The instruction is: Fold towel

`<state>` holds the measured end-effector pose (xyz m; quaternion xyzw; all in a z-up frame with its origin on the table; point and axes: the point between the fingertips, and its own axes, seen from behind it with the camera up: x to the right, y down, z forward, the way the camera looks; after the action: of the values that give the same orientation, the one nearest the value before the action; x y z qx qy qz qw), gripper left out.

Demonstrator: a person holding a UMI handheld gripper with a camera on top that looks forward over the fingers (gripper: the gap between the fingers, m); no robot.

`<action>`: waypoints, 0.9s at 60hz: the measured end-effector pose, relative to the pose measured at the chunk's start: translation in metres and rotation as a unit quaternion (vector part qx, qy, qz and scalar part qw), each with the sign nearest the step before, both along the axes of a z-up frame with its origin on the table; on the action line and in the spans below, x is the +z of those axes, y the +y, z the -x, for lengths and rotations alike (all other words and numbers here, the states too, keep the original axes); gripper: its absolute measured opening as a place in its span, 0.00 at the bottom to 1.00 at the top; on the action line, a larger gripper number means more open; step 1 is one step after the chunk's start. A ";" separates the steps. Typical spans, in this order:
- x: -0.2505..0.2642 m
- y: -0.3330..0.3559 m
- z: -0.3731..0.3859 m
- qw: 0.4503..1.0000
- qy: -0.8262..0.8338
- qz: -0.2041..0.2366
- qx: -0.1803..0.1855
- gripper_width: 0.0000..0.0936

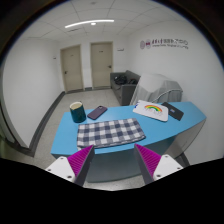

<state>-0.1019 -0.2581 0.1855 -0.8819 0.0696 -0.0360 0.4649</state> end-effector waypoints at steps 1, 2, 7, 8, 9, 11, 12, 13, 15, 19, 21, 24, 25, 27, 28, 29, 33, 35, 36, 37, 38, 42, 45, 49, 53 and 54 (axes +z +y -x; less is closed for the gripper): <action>0.000 0.001 0.000 1.000 -0.001 -0.001 0.001 0.89; 0.000 0.002 0.002 1.000 -0.002 -0.003 0.004 0.89; -0.001 0.014 0.019 1.000 -0.002 -0.005 0.016 0.89; -0.003 0.017 0.024 1.000 0.000 -0.005 0.020 0.89; -0.005 0.019 0.028 1.000 0.002 -0.004 0.024 0.89; -0.011 0.026 0.037 0.999 0.008 -0.001 0.033 0.89; -0.016 0.029 0.037 0.999 0.012 0.000 0.038 0.88; -0.017 0.029 0.041 0.999 0.016 0.003 0.043 0.87; -0.027 0.043 0.056 0.999 0.021 0.007 0.050 0.85; -0.043 0.068 0.077 0.997 0.027 0.002 0.073 0.81; -0.052 0.081 0.088 0.996 0.027 0.002 0.084 0.77; -0.070 0.101 0.103 0.995 0.023 0.002 0.102 0.75; -0.076 0.109 0.109 0.994 0.021 0.001 0.110 0.75; -0.091 0.125 0.121 0.992 0.015 0.000 0.127 0.75; -0.099 0.129 0.122 0.991 0.013 0.004 0.136 0.75; -0.110 0.137 0.129 0.990 0.008 0.010 0.139 0.75; -0.138 0.159 0.147 0.988 -0.006 0.017 0.156 0.73; -0.148 0.171 0.154 0.986 -0.014 0.011 0.168 0.71; -0.153 0.176 0.157 0.985 -0.019 0.010 0.173 0.70; -0.158 0.180 0.158 0.984 -0.024 0.010 0.177 0.69; -0.163 0.184 0.159 0.983 -0.030 0.011 0.179 0.69; -0.178 0.196 0.161 0.981 -0.052 0.011 0.188 0.63; -0.189 0.203 0.160 0.979 -0.063 0.012 0.193 0.53; -0.198 0.206 0.155 0.978 -0.069 0.008 0.195 0.33; -0.199 0.209 0.150 0.979 -0.071 -0.009 0.190 0.21; -0.199 0.209 0.148 0.979 -0.072 -0.013 0.188 0.18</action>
<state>-0.2501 -0.0490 -0.0131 -0.8682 -0.1303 -0.0101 0.4787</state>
